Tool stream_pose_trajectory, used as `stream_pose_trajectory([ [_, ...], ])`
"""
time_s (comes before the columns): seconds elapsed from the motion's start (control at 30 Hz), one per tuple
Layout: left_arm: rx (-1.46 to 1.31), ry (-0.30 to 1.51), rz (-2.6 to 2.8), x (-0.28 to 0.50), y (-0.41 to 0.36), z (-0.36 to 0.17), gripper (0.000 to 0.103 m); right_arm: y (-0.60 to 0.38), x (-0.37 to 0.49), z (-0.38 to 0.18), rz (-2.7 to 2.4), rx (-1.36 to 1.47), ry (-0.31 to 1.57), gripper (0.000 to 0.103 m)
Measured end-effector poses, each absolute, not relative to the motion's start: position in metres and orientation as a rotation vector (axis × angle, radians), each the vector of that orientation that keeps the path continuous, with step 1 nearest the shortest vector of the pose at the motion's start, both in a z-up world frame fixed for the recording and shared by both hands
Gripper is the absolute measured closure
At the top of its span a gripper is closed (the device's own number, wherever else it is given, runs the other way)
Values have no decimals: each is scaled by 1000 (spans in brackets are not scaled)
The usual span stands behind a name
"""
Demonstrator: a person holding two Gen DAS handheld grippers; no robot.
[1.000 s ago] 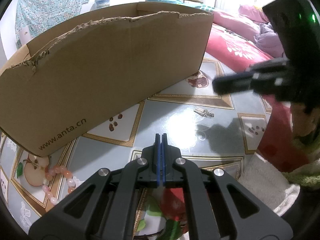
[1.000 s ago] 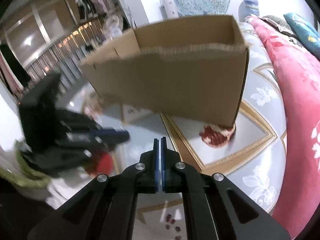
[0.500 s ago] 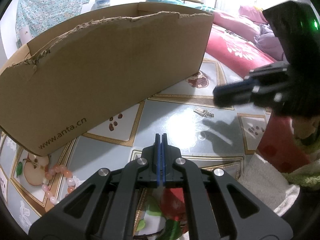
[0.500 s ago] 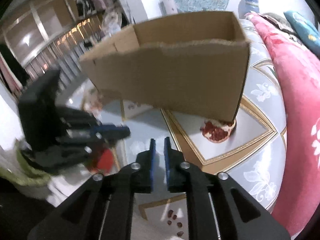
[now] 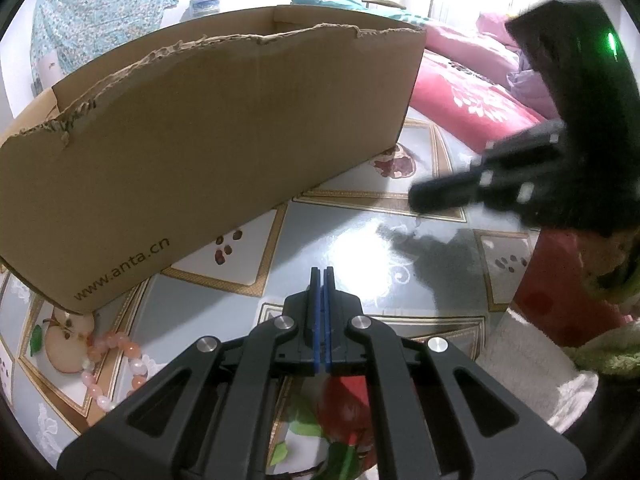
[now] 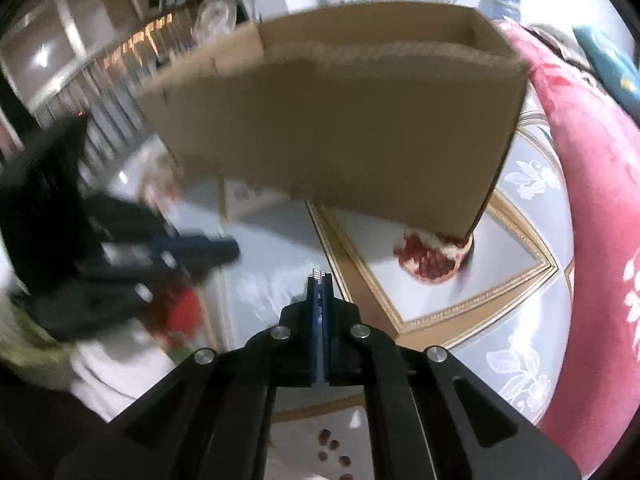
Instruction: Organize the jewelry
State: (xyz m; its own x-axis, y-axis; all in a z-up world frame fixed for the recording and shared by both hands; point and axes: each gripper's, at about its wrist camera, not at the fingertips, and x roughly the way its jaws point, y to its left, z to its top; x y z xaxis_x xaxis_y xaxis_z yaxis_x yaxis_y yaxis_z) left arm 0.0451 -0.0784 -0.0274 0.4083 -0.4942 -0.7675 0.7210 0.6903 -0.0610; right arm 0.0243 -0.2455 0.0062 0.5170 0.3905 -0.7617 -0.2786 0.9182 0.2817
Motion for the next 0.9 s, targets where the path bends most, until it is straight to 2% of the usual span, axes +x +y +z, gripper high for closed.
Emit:
stream_pose_trajectory([
  [0.13,295,852,-785,46,-79,-28,102,-257,26,29,468,248,885,101],
  [0.3,282,853,-779,47,-77,-27,102,-254,29,31,512,314,880,101],
  [0.37,266,852,-779,44,-73,-25,102,-247,29,24,456,245,902,101],
  [0.7,231,879,-687,31,-36,-16,102,-243,25,-13,445,381,951,101],
  [0.73,227,887,-660,32,-32,-15,101,-243,25,-15,445,396,953,101],
  [0.8,220,889,-617,34,-26,-11,89,-243,23,-20,445,420,955,101],
  [0.9,221,885,-537,39,-15,-5,82,-241,23,-22,449,439,955,101],
])
